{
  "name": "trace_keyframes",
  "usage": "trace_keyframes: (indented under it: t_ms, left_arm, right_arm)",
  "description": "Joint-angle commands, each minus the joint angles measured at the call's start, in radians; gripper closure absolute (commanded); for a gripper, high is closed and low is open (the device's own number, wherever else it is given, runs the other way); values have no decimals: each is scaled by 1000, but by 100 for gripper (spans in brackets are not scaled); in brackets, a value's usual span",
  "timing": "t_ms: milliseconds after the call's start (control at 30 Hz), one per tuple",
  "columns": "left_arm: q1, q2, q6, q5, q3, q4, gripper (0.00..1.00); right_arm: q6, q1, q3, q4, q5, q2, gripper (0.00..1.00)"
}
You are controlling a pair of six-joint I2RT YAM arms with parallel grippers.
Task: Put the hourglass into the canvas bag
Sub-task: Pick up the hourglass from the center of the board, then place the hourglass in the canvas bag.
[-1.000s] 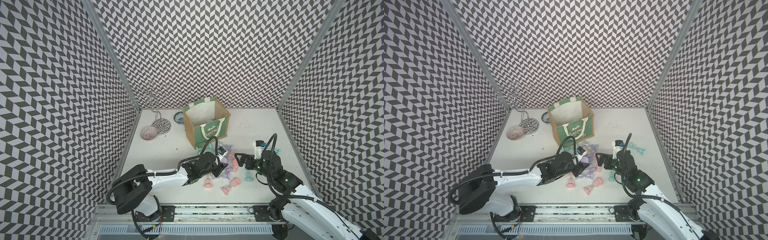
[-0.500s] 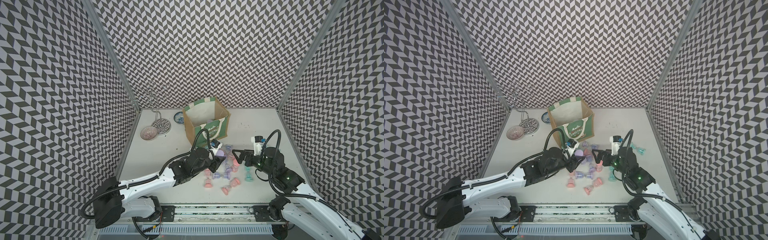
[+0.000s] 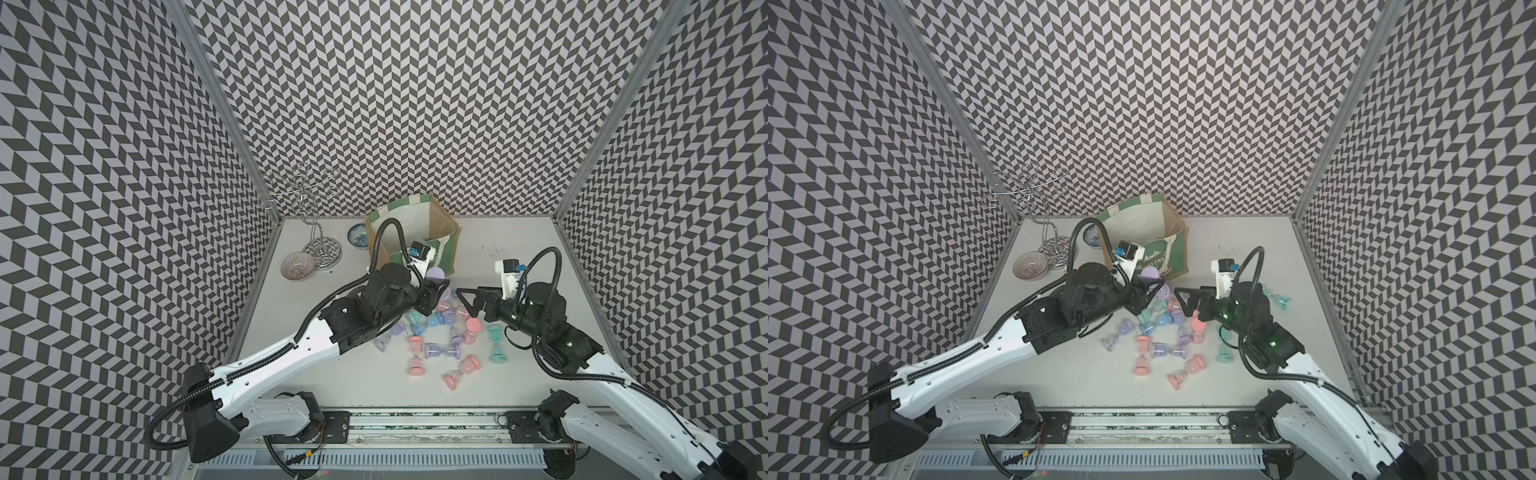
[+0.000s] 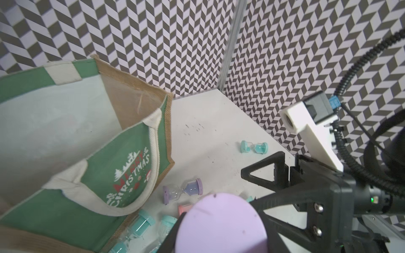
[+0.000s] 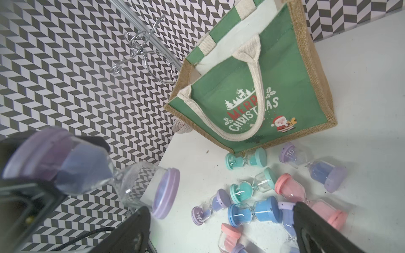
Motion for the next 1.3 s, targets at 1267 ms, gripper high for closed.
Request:
trace_keyframes:
  t_ms: [1267]
  left_arm:
    - [460, 758, -33, 128, 700, -215, 73]
  right_arm:
    - [-1, -53, 133, 205, -47, 249, 1]
